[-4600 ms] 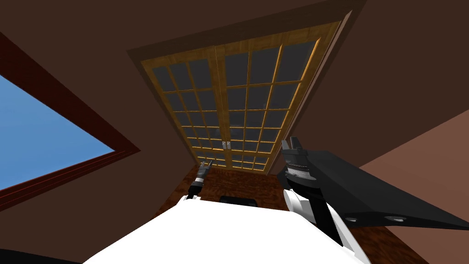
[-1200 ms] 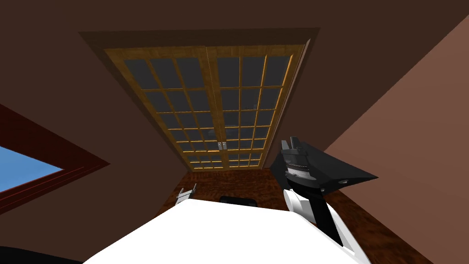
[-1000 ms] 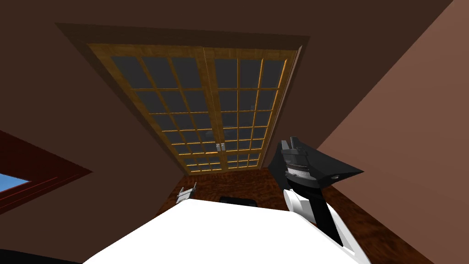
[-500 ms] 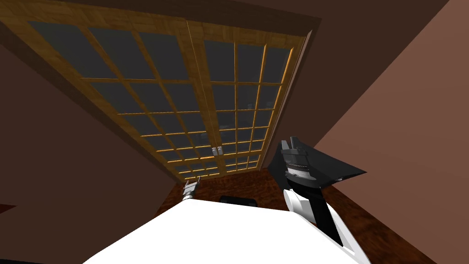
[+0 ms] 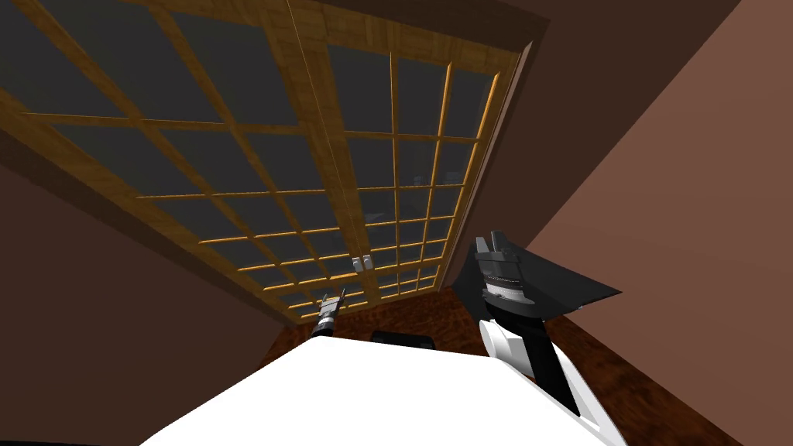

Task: Pull the door open

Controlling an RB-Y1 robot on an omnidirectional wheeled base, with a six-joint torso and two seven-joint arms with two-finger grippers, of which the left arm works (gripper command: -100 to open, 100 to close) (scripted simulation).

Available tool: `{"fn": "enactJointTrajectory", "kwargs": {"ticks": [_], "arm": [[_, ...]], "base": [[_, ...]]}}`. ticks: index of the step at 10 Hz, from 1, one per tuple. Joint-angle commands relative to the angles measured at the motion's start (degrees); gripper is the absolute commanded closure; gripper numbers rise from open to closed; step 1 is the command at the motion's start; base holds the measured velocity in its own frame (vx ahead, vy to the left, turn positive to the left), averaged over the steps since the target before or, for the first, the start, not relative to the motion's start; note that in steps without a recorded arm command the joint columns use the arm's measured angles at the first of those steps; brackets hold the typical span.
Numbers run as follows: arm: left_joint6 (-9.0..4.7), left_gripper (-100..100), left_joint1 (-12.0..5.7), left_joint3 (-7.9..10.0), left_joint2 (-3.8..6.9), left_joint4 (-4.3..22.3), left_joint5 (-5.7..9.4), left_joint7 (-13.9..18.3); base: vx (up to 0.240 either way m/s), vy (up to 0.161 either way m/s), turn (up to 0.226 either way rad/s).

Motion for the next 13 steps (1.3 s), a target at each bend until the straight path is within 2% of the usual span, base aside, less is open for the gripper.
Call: {"fn": "enactJointTrajectory", "kwargs": {"ticks": [1, 4, 5, 6, 7, 12, 13], "arm": [[0.11, -100, -1.55, -0.55, -0.56, -0.85, -0.14, -0.02], [-0.09, -100, -4.17, -1.48, -1.28, -1.76, -0.39, -0.12], [-0.09, -100, -4.17, -1.48, -1.28, -1.76, -0.39, -0.12], [-0.70, -100, -4.57, -1.29, -1.12, -0.66, -0.30, -0.32], [-0.70, 100, -4.57, -1.29, -1.12, -0.66, -0.30, -0.32], [-0.70, 100, -4.57, -1.29, -1.12, -0.66, -0.30, -0.32], [-0.43, 100, -3.41, -1.51, -1.33, -0.10, -0.35, 0.72]], "base": [[0.145, 0.058, -0.136], [0.214, 0.047, -0.115], [0.138, 0.002, -0.025], [0.054, 0.002, 0.001], [0.000, -0.006, -0.028], [-0.009, -0.007, -0.007], [-0.072, -0.032, 0.014]]}}
